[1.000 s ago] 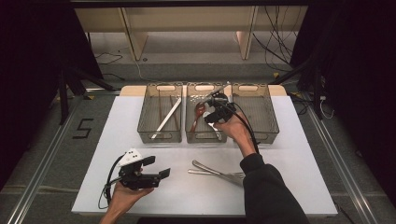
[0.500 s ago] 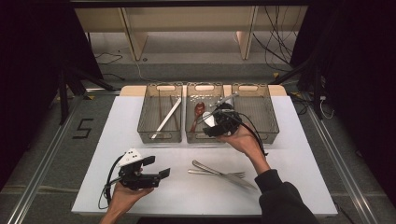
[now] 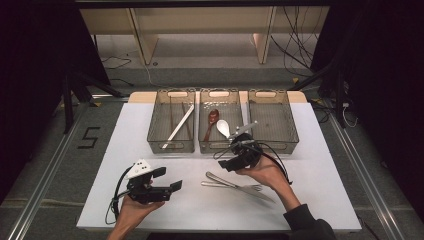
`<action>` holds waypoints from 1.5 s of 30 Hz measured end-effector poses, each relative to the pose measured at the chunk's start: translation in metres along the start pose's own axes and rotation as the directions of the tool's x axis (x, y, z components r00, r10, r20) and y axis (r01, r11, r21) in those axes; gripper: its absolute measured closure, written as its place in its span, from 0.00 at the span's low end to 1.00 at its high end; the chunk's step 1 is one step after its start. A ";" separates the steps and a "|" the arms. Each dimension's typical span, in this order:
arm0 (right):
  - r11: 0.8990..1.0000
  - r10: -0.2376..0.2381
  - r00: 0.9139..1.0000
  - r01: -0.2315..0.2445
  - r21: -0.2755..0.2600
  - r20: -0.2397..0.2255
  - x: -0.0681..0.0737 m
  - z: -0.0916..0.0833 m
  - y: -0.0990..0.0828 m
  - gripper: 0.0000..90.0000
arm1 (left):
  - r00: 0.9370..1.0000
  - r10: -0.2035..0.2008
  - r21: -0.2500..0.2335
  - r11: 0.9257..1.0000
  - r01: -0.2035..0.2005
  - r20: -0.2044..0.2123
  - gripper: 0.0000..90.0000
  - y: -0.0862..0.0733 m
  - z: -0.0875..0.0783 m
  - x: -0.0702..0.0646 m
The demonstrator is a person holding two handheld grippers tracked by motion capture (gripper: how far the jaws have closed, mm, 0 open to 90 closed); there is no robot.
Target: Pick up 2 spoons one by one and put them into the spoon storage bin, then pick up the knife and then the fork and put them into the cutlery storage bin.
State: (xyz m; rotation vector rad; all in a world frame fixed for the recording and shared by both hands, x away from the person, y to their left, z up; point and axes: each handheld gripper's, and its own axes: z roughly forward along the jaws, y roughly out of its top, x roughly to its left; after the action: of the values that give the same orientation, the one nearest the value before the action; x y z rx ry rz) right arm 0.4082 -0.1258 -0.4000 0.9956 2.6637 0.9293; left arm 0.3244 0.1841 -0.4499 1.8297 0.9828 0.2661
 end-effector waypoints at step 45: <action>0.984 -0.067 0.998 0.069 0.164 -0.019 0.019 0.024 -0.054 0.37 | 1.000 0.020 -0.013 1.000 -0.020 0.014 0.19 0.002 0.002 -0.001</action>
State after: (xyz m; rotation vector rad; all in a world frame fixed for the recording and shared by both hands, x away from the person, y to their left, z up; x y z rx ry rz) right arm 0.3725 -0.1337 -0.4503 0.9257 2.8040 0.7152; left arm 0.3255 0.1819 -0.4490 1.8280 0.9511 0.2710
